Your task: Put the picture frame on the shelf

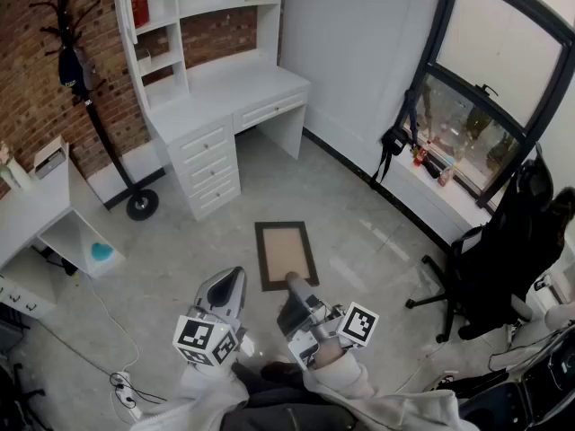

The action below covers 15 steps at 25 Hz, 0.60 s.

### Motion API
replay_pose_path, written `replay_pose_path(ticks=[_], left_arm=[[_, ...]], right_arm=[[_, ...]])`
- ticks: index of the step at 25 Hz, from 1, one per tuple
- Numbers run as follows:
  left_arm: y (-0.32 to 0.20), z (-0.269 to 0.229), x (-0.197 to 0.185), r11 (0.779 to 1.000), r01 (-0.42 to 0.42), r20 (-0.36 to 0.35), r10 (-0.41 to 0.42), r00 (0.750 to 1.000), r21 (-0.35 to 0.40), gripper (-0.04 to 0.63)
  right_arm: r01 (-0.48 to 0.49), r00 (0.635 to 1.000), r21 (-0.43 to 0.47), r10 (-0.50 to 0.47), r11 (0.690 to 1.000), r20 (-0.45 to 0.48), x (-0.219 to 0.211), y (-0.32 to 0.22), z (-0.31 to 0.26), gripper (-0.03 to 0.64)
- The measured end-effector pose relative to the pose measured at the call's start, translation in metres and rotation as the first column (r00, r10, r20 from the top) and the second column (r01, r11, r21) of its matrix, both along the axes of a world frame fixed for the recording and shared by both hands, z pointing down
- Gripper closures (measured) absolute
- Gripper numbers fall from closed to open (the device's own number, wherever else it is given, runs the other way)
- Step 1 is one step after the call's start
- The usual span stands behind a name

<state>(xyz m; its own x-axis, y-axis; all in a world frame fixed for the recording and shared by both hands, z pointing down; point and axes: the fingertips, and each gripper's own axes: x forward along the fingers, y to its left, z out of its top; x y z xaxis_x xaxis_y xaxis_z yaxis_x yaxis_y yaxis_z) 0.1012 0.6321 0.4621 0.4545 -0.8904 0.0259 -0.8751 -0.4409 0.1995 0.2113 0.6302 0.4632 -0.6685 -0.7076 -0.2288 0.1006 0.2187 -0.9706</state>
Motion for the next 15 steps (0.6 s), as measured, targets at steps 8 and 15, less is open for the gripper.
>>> replay_pose_path(ticks=[8, 15], left_arm=[[0.005, -0.005, 0.003, 1.0, 0.005, 0.004, -0.005, 1.0, 0.001, 0.591], [0.013, 0.01, -0.01, 0.998, 0.055, 0.014, -0.054, 0.998, -0.039, 0.591]], right_arm=[[0.034, 0.999, 0.018, -0.033, 0.999, -0.015, -0.008, 0.008, -0.01, 0.548], [0.052, 0.999, -0.021, -0.052, 0.998, -0.002, -0.015, 0.0, 0.0, 0.548]])
